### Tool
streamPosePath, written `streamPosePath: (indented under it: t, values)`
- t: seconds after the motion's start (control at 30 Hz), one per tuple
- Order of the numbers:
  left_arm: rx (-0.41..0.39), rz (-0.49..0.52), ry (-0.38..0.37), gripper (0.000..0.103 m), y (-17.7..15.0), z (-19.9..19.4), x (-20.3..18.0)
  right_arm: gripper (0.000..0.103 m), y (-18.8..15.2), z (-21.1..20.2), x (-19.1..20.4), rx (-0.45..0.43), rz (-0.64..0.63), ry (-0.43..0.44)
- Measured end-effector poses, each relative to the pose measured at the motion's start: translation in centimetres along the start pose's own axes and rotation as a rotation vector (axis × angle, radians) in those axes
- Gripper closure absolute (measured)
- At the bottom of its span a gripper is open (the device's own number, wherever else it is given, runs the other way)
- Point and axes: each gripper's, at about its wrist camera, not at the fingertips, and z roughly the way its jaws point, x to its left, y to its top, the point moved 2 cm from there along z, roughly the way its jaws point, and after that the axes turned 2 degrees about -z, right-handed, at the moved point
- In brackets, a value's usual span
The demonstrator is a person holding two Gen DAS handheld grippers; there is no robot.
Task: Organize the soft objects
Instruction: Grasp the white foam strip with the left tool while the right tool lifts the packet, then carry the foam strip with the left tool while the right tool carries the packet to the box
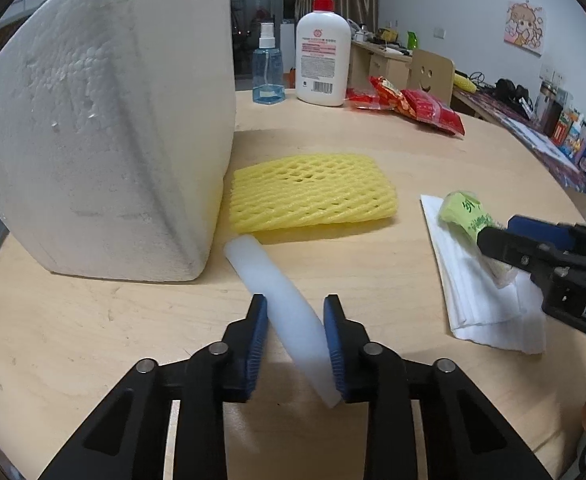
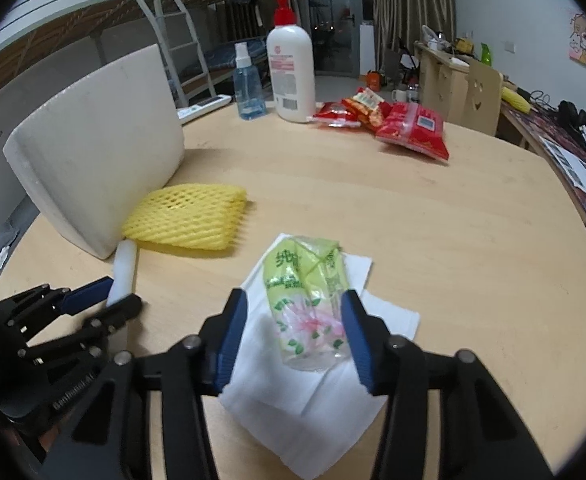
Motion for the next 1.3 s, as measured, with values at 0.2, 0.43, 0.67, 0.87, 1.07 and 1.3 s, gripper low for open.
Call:
streamPosePath:
  t: [0.2, 0.43, 0.67, 0.87, 1.07, 1.3]
  values:
    - [-0.024, 0.01, -0.032, 0.092, 0.0, -0.4, 0.1, 0.069, -0.2, 0.5, 0.1, 0.023, 0.002, -0.004]
    - [-0.026, -0.014, -0.077, 0.096, 0.1, -0.6, 0.8, 0.087, -0.5, 0.5, 0.0, 0.016, 0.028, -0.021]
    - [-0.052, -0.017, -0.116, 0.097, 0.1, -1.7, 1.2, 0.092, -0.1, -0.7, -0.2, -0.027, 0.051, -0.016]
    - [-0.1, 0.012, -0.143, 0.098, 0.7, -3.7, 0.8, 0.092, 0.2, -2.5, -0.4, -0.084, 0.093, 0.006]
    - [-0.171, 0.058, -0.123, 0.097, 1.4, -5.6, 0.2, 0.092, 0.5, -4.6, -0.5, -0.144, 0.123, 0.02]
    - [-0.282, 0.112, -0.124, 0.097, 2.6, -9.2, -0.5, 0.092, 0.5, -8.3, 0.2, -0.235, 0.148, -0.005]
